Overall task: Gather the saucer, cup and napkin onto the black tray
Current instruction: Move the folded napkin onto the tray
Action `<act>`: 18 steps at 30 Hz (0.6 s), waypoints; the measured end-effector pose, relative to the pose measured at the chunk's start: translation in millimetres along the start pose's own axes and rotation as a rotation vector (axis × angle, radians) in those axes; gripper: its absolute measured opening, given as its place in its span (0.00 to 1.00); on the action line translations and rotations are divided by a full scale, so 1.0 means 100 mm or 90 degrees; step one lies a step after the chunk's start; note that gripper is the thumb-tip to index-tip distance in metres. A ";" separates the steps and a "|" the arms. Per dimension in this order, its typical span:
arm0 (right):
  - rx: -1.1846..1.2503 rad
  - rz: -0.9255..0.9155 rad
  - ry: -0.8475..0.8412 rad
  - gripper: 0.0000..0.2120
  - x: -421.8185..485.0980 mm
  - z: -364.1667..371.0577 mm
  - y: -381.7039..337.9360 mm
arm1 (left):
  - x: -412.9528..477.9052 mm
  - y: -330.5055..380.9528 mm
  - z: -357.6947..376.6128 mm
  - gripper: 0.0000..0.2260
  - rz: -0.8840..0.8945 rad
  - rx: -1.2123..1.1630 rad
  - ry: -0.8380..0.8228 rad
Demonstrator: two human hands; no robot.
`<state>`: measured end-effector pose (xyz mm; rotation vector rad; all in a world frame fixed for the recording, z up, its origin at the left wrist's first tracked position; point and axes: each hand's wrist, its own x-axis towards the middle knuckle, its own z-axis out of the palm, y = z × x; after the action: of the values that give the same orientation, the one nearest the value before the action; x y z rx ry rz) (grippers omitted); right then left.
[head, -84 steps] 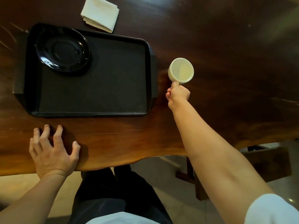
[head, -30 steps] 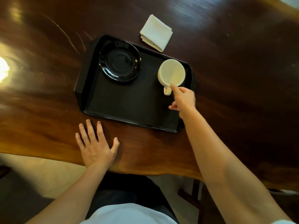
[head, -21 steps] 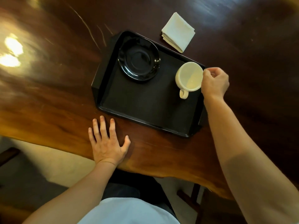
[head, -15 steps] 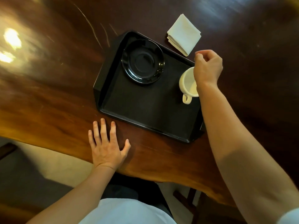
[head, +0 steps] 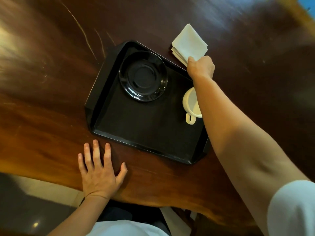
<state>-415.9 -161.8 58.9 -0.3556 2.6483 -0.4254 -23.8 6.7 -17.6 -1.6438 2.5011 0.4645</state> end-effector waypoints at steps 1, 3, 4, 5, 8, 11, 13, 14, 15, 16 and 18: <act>-0.004 0.013 -0.001 0.21 0.04 0.00 -0.02 | 0.01 0.01 0.00 0.38 -0.003 0.000 -0.007; -0.012 0.036 -0.008 0.22 0.07 0.00 -0.06 | 0.01 0.01 0.01 0.38 -0.005 0.000 -0.013; -0.019 0.045 -0.009 0.22 0.08 0.00 -0.08 | 0.01 0.01 0.01 0.38 -0.007 0.000 -0.015; -0.027 0.052 -0.009 0.22 0.08 0.00 -0.09 | 0.01 0.01 0.01 0.37 -0.007 0.000 -0.019; -0.009 0.075 -0.022 0.22 0.16 0.01 -0.12 | 0.00 0.00 0.02 0.38 -0.001 0.003 -0.014; 0.049 0.105 -0.062 0.25 0.20 -0.02 -0.18 | 0.01 0.00 0.02 0.38 0.002 0.005 -0.014; 0.079 0.123 -0.088 0.25 0.21 -0.05 -0.23 | 0.01 0.00 0.02 0.38 -0.002 0.003 -0.015; 0.099 0.140 -0.095 0.23 0.20 -0.07 -0.24 | 0.01 0.00 0.01 0.38 -0.003 0.000 -0.014; 0.132 0.164 -0.100 0.20 0.18 -0.09 -0.25 | 0.01 0.00 0.01 0.38 -0.003 -0.003 -0.012; 0.173 0.183 -0.110 0.18 0.15 -0.12 -0.24 | 0.01 0.00 0.01 0.38 -0.003 -0.005 -0.011; 0.264 0.186 -0.135 0.16 0.05 -0.19 -0.21 | 0.02 0.00 0.00 0.38 -0.002 -0.007 -0.009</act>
<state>-425.0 -178.3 80.6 0.1103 2.2832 -0.7718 -24.8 5.6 -18.5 -1.6416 2.4905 0.4882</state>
